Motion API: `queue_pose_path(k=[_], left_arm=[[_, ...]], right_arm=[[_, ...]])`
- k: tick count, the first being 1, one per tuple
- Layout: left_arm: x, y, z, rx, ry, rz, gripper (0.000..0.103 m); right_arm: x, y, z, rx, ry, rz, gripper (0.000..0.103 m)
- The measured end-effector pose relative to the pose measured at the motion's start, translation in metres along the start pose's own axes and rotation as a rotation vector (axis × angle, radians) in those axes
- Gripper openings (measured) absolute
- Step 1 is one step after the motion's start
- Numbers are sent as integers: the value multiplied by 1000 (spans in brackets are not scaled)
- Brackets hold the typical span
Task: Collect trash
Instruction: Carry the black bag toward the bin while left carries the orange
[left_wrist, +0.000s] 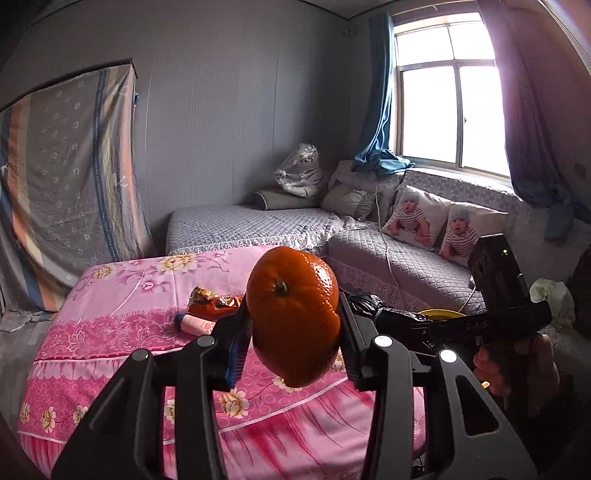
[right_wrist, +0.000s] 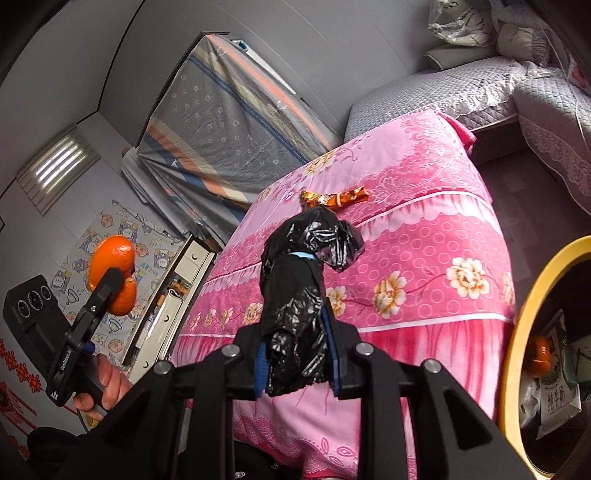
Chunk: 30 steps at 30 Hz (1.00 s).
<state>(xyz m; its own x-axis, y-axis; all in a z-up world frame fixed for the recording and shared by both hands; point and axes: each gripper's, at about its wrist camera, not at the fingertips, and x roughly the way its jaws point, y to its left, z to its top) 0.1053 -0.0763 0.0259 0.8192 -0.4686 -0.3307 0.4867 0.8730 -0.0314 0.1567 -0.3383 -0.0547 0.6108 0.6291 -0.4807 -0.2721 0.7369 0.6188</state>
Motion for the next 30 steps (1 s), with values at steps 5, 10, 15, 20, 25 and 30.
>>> queue_pose_path(k=[5,10,15,20,25,30], left_arm=[[4,-18,5,31,-10,-45,40],[6,-32,9,46,-21,-91,40],[12,-46,11,71,-23,-135,40],[19,-60,13,89,-16,-173,40],[28,-78,12,113,-4,-214,40],[38,-96,11,139,10,-245,40]], right_arm=[[-18,-16,-1,30,-40,-25,23],[-40,-31,-1,60,-89,-64,23],[-64,-47,-4,90,-143,-121,23],[-83,-68,-8,115,-196,-213,23],[-97,-91,-15,146,-238,-319,23],[-104,-116,-26,196,-255,-363,23]])
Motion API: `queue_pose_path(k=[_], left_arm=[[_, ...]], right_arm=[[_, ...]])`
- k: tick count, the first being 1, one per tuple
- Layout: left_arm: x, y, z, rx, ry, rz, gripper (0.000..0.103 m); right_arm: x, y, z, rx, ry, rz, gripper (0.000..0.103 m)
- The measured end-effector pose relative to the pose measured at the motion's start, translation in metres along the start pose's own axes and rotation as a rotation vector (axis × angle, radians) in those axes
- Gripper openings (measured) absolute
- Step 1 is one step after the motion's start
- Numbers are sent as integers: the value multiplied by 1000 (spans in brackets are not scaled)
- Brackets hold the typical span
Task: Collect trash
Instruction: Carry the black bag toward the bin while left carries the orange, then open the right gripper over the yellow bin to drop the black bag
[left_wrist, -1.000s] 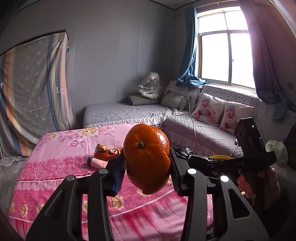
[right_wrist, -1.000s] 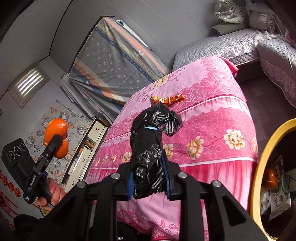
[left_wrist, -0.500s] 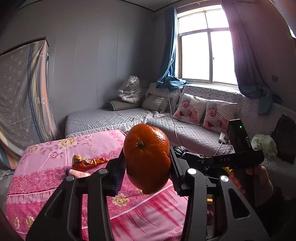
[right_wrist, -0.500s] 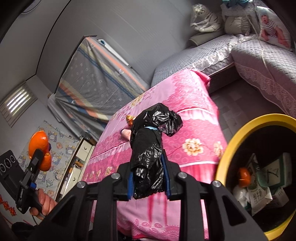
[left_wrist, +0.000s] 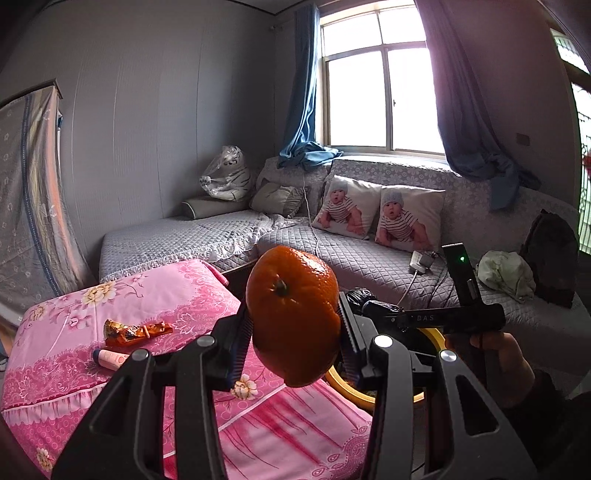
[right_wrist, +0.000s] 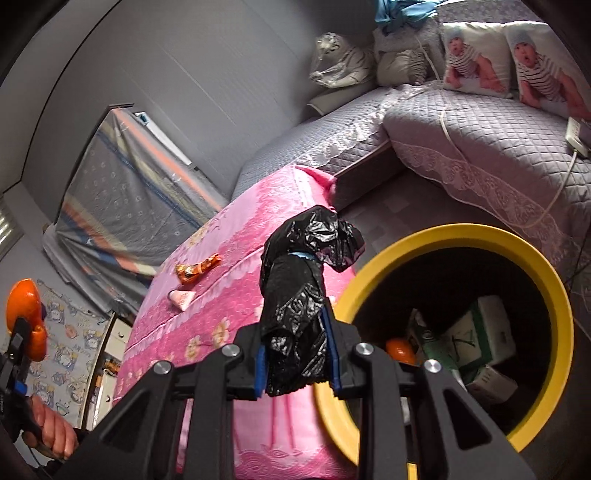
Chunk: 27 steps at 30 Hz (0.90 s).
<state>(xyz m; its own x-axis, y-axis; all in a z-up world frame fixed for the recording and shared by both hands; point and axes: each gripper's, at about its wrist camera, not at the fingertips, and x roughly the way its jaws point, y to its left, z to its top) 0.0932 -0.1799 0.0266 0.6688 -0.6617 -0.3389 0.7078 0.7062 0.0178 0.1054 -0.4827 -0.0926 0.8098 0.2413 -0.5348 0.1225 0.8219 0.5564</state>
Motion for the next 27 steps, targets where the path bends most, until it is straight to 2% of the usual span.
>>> queue_pose_path(k=[12,21,22,26,27], left_arm=[[40,-31,-3,33,59,-73,40],[82,-49,-9,51,110,-118,41],[87,-52,-10,51,118,-124,41],[110,-59,-14,49,151,-146,41],[117,-61,-16,48,162,-148,41]], right_arm=[[6,-50,-5,43,-24,-163,23],[11,-72,-6,65,-32,-225,27],[10,-75,-6,71,-36,-232,28],[4,-89,-4,114,-59,-257,52],[2,-92,-5,121,-62,-253,53]])
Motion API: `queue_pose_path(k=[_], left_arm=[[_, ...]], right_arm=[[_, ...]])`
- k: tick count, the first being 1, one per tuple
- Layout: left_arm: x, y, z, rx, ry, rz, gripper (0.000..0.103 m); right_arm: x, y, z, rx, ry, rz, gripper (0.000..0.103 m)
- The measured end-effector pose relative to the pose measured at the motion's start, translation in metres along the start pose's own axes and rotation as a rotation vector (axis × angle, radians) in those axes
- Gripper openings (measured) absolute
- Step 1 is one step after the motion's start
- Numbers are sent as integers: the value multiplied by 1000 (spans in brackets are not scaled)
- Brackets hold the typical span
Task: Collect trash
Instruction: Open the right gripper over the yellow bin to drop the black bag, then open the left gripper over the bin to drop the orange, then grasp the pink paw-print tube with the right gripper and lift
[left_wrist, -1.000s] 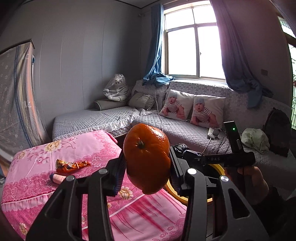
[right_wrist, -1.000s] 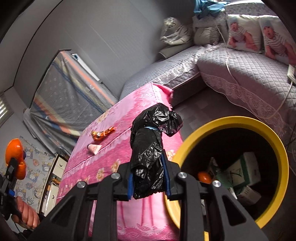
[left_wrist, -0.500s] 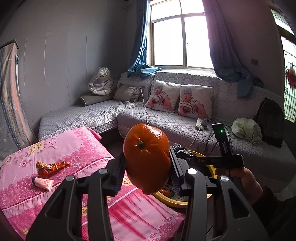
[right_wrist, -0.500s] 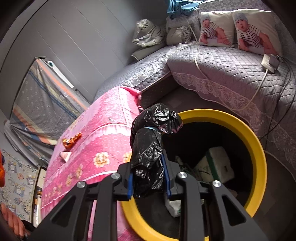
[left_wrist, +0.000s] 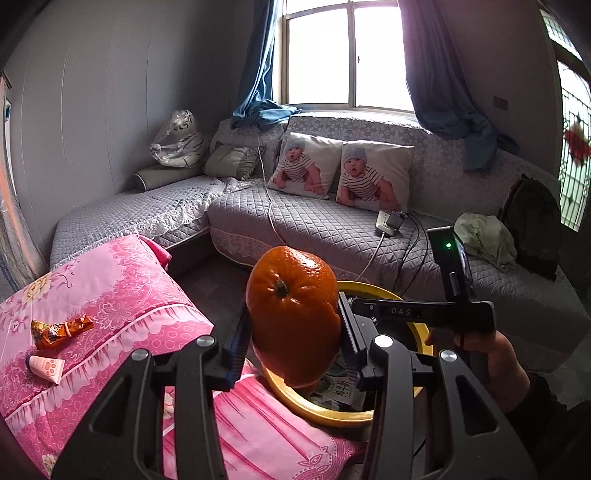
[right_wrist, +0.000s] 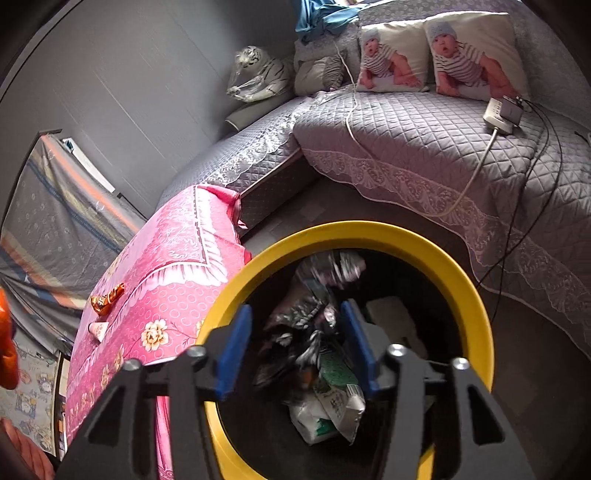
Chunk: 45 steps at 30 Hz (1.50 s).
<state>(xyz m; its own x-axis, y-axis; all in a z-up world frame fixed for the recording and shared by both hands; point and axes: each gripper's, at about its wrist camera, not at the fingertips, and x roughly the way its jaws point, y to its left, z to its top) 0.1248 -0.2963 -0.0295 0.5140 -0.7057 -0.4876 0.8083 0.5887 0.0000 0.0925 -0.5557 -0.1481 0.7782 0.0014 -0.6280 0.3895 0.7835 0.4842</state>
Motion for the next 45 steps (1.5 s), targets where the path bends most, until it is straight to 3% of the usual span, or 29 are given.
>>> queue_pose_path(k=[5,11,12,14,15,16,21,25,29,33,39,41,45], left_arm=[[34,-12,-5,24,41,-28,41],[99,-32,-17,58,149,-63,45],[109,-34,-22,64,165,-73,48],[117,-33,-27,49,171,-62,70],[116,-28,-29,25,158,-42,89],[113,-23,-30,4,134,-31,93],[84,14,-25,-79,54,51,94],[33,64,-21,-157,-53,153,94],[-28,125,-25,-251,-143,251,94],[-101,195,-46,-355,-222,426,94],[-191,265,-83,-445,-298,662,94],[-219,283,-94,-485,-326,701,95],[-253,306,-108,-563,-352,682,95]], right_arm=[[-22,-25,1,60,-53,-30,55],[-60,-55,6,128,-146,-42,61],[-64,-55,6,127,-155,-48,62],[-71,-57,5,120,-171,-60,65],[-73,-57,5,110,-178,-68,65],[-75,-57,5,102,-182,-75,65],[-75,-41,8,33,-203,-57,65],[-65,9,9,-133,-186,36,65],[-47,86,5,-363,-131,193,65],[-20,173,-5,-589,-75,276,65],[45,292,-25,-809,69,340,65],[76,334,-33,-868,140,353,65],[141,401,-43,-948,226,315,65]])
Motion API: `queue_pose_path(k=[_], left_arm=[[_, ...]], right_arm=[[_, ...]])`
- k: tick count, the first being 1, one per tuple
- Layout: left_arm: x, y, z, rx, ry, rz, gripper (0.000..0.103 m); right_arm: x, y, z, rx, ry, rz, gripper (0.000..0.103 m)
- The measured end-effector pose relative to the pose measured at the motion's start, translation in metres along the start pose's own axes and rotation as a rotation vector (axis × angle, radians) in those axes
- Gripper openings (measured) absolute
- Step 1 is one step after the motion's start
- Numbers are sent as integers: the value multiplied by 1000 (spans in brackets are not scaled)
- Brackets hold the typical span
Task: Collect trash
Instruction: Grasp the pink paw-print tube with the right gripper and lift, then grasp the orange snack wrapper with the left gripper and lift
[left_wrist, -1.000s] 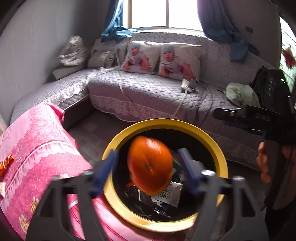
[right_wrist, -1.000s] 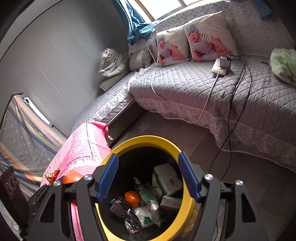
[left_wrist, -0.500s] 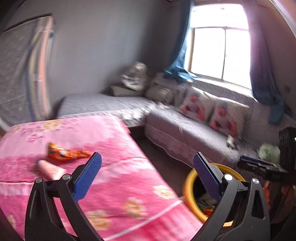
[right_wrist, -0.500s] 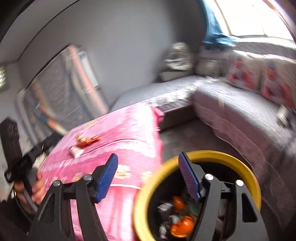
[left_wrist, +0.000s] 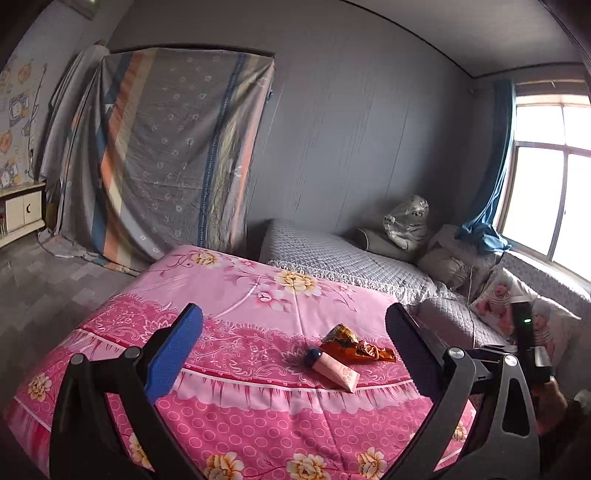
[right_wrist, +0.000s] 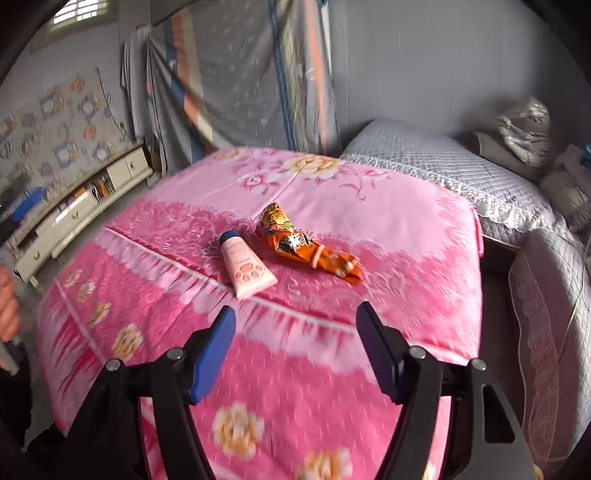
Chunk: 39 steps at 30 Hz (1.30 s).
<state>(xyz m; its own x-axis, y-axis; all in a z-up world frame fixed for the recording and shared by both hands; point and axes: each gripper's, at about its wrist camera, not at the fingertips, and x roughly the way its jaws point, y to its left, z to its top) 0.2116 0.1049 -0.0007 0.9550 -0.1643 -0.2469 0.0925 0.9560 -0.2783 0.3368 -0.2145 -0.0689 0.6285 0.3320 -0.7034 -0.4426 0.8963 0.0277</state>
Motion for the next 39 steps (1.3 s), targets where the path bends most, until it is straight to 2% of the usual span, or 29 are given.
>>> queue_pose_path(k=[3,7,9,11,16,20,24,27,30,33,39], left_arm=[[-2,14,1,-11,24,-1,95],[-8,21,-11,11,32,-9,95],[-5,22,-16,8,44,-20,95],[-3,23,-21,-10,61,-44,95],[5,32,-31,-42,88,-64,95],[12,40,-34,-52,105,-44,95],[19,41,-37,-45,125,-28,95],[28,37,-38,-40,161,-21,95],[43,30,-38,-16,200,-31,95],[65,8,-39,64,259,-70,95],[129,-42,-51,193,408,-153,95]], right_arm=[[44,14,25,-19,53,26,65],[81,57,40,-173,107,87,63],[101,72,42,-226,151,87,54],[123,82,48,-255,196,81,51],[159,84,60,-247,257,78,50],[178,80,64,-229,306,78,50],[190,80,65,-221,323,68,42],[185,80,64,-203,306,77,37],[165,73,64,-168,275,132,36],[128,49,54,-98,226,187,36],[50,-11,8,82,126,203,37]])
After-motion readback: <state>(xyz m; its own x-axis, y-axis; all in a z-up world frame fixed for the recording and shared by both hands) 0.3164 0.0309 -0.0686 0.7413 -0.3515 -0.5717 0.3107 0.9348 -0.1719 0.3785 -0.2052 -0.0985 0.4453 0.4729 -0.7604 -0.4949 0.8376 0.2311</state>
